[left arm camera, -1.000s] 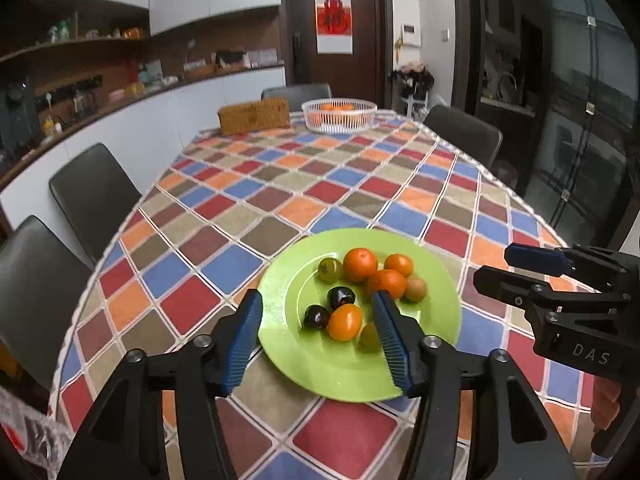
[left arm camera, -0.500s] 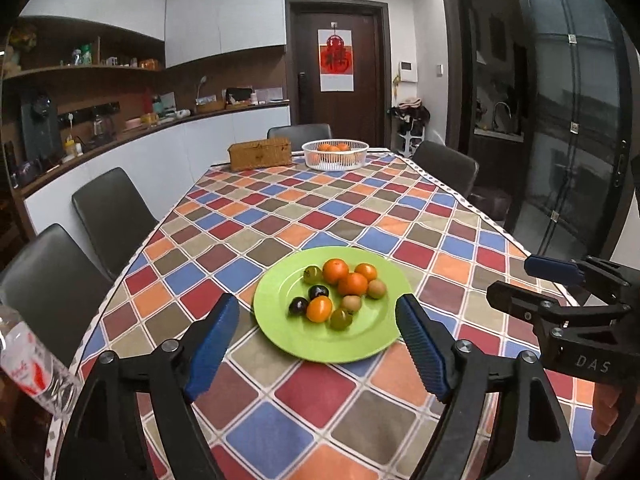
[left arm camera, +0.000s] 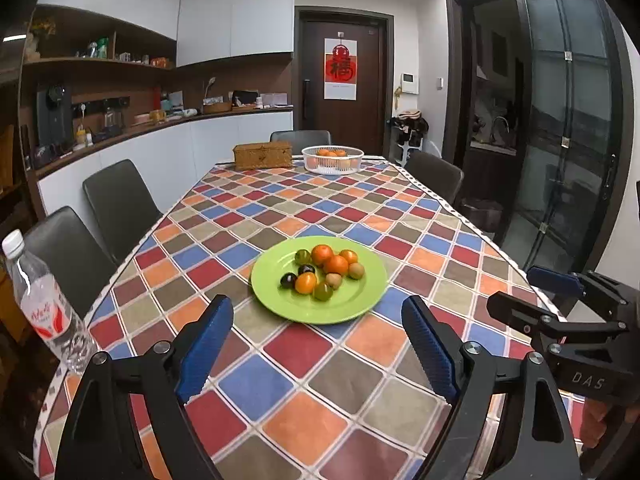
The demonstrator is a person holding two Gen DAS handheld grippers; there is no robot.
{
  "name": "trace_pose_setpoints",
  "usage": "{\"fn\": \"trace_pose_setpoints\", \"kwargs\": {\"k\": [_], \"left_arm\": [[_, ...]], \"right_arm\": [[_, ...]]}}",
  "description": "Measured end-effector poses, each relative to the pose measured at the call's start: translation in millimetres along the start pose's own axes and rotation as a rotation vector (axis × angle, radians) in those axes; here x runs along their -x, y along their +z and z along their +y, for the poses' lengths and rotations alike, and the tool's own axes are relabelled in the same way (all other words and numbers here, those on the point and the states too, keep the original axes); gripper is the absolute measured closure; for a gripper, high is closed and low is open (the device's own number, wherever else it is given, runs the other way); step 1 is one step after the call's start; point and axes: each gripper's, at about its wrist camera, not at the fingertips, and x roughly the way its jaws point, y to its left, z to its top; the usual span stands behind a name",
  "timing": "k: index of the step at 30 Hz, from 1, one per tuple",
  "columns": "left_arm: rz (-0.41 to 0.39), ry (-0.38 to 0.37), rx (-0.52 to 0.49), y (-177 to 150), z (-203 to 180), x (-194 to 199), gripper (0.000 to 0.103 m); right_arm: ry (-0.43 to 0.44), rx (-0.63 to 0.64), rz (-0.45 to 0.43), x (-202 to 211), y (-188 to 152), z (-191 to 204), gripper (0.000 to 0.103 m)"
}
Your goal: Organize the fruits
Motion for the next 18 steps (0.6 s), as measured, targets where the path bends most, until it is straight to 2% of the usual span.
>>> {"fn": "trace_pose_setpoints", "kwargs": {"k": [18], "left_arm": [[-0.015,0.029,-0.045,-18,-11,30,0.012]], "right_arm": [[0.001,-0.015,-0.008,32,-25,5,0.032]]}}
